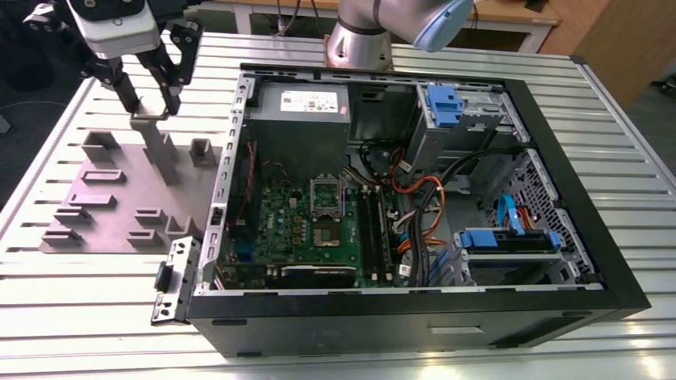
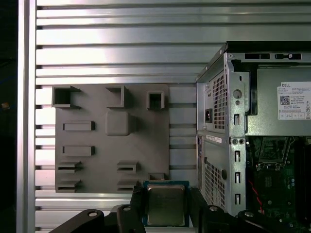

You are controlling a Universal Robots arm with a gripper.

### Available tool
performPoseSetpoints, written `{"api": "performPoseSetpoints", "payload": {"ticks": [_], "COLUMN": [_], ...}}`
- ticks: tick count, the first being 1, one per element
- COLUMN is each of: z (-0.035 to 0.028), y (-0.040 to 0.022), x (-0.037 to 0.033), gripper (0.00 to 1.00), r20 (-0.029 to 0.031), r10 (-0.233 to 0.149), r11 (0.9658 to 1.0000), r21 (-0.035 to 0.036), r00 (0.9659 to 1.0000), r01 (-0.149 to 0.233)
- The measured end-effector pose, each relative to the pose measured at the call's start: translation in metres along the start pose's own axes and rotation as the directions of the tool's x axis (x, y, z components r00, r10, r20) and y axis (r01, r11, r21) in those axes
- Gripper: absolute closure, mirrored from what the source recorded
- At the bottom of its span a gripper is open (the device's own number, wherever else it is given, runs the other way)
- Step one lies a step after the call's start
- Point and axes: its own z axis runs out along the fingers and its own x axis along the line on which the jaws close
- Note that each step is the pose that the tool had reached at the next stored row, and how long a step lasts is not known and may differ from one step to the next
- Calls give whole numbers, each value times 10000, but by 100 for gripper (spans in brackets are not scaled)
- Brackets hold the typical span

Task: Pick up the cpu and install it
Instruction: 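Pick up the cpu and move it towards the insertion slot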

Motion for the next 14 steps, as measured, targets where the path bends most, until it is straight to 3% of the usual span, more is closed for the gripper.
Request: {"api": "performPoseSetpoints", "payload": {"ticks": [14], "z": [0], "y": [1], "x": [-23], "gripper": [53], "r20": [0], "r10": [0], "r11": [10000], "r21": [0], "r00": [10000], "r01": [0]}}
